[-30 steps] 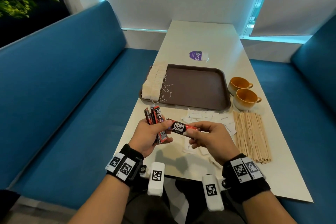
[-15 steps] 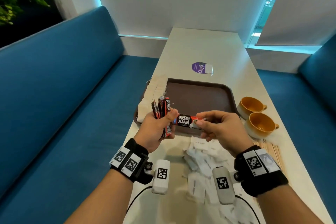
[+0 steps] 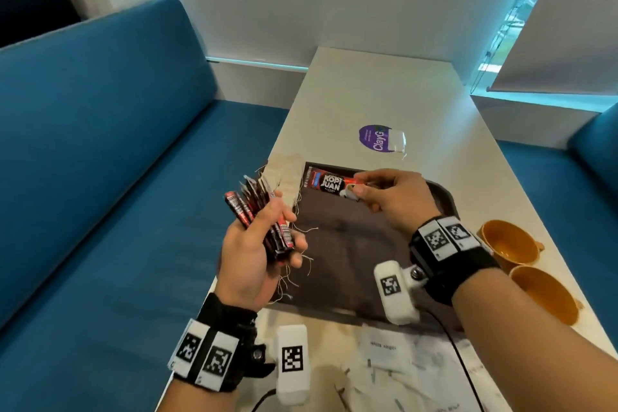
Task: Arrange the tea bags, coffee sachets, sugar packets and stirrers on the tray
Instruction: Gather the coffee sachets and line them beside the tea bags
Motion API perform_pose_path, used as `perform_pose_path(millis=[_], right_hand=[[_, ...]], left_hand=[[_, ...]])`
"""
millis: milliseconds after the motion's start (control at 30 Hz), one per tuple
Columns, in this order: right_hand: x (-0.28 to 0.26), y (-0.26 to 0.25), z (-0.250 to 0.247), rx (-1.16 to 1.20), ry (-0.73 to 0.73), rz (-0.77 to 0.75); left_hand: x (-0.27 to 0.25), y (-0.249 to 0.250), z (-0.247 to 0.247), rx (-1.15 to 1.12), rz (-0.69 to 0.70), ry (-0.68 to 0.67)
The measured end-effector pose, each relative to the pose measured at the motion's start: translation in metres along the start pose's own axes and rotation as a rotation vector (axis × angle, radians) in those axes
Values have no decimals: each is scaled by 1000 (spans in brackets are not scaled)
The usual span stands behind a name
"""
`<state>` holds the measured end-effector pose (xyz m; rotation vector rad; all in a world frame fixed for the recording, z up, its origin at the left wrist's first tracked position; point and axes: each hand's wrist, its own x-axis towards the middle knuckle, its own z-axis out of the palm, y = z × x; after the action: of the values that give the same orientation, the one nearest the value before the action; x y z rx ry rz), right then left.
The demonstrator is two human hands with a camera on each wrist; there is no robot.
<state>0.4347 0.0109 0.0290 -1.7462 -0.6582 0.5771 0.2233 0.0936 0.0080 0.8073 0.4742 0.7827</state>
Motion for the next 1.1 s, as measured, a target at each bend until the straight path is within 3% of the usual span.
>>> perform_pose_path(millis=[333,667,933,1100], right_hand=[[111,38,23,-404,4,-8],[135,42,40,-614,24,-2],[142,39,43,-753,50,-36],[142,41,38,-696,78,-32]], left_hand=[[10,-12,-18,-85,2,-68],[16,-15,-30,-245,-84,-231],[18,-15,-34,-223,-84,-175],[16,-14,-35,-210,-88,-174]])
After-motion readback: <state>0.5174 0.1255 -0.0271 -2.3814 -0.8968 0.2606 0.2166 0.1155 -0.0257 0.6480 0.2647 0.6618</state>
